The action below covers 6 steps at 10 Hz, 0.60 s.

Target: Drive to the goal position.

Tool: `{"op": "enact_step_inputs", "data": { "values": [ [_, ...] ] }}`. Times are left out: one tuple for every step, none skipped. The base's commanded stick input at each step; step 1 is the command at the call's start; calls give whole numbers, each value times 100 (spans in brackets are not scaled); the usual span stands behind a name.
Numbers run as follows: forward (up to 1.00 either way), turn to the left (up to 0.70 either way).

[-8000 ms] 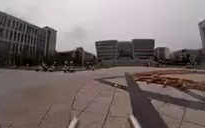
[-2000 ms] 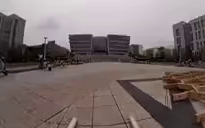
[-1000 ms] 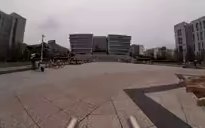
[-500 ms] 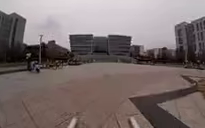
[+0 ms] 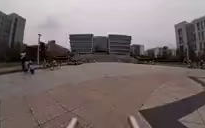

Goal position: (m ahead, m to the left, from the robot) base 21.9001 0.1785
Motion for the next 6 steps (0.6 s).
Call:
{"op": "enact_step_inputs", "data": {
  "values": [
    [100, 0],
    [100, 0],
    [100, 0],
    [100, 0],
    [100, 0],
    [100, 0]
  ]
}}
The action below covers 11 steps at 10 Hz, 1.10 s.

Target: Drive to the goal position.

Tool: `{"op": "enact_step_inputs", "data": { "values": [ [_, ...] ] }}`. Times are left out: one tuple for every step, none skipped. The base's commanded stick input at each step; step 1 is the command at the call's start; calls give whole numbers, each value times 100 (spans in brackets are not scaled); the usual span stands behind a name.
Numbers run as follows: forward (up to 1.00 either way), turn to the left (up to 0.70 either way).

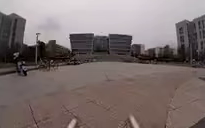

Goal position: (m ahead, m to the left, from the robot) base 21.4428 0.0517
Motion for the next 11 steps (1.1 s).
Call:
{"op": "enact_step_inputs", "data": {
  "values": [
    [100, 0],
    [100, 0],
    [100, 0],
    [100, 0],
    [100, 0],
    [100, 0],
    [100, 0],
    [100, 1],
    [100, 6],
    [100, 4],
    [100, 0]
  ]
}}
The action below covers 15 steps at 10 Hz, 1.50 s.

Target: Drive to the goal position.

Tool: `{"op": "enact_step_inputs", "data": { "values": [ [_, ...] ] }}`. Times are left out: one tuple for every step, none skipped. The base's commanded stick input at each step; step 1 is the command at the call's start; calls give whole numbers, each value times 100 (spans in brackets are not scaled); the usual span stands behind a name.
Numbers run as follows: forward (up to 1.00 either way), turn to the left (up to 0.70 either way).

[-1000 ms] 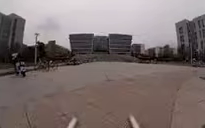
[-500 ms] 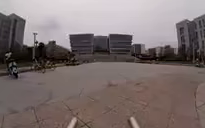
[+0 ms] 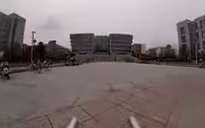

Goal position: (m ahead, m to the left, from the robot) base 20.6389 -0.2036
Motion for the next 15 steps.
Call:
{"op": "enact_step_inputs", "data": {
  "values": [
    [100, 0],
    [100, 0],
    [100, 0],
    [100, 0],
    [100, 0],
    [100, 0],
    [100, 0],
    [100, 0],
    [100, 0],
    [100, 0],
    [100, 0],
    [100, 0],
    [100, 0],
    [100, 0],
    [100, 0]
  ]
}}
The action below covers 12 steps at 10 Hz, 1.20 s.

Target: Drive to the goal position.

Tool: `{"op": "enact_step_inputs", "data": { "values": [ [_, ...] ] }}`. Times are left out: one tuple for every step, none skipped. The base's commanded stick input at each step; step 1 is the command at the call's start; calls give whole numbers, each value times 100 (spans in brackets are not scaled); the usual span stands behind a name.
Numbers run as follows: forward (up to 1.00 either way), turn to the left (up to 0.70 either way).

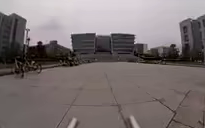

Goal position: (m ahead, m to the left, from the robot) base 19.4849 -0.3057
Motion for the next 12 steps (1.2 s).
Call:
{"op": "enact_step_inputs", "data": {
  "values": [
    [100, 0],
    [100, 0],
    [100, 0],
    [100, 0],
    [100, 0],
    [100, 0],
    [100, 0],
    [100, 0],
    [100, 0],
    [100, 0],
    [100, 0],
    [100, -15]
  ]
}}
